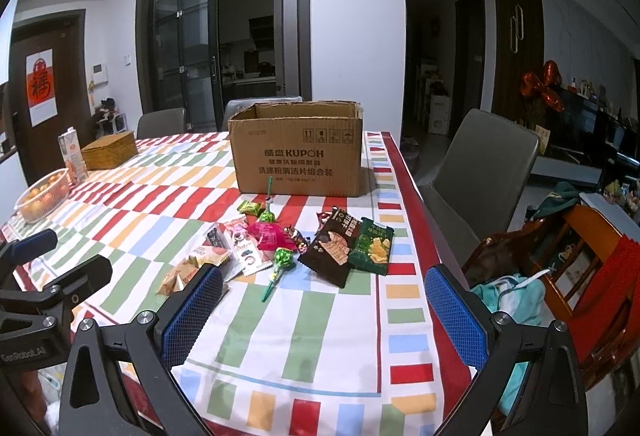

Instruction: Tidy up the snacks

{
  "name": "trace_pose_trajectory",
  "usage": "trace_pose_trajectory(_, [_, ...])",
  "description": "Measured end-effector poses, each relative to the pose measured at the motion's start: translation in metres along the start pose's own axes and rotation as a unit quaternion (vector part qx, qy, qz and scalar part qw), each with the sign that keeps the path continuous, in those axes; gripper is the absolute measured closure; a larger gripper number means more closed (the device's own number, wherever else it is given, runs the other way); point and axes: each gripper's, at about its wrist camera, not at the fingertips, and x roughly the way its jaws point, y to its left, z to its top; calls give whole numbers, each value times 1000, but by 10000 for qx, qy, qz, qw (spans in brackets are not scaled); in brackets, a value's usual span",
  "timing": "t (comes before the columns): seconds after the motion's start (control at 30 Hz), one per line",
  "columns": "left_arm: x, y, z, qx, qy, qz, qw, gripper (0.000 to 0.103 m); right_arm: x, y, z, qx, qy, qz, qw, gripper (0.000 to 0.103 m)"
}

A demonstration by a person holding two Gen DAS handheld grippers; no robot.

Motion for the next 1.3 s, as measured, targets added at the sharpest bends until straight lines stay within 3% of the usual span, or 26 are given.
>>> trace_pose_trajectory(0.9, [5, 1, -6, -30, 55, -62, 10000, 0, 2, 2, -3, -21, 51, 11, 10000, 1])
trace_pose_trajectory(1.3, [30, 7, -10, -18, 363, -166, 9992, 1, 27, 9, -7, -174, 348, 124, 9992, 1])
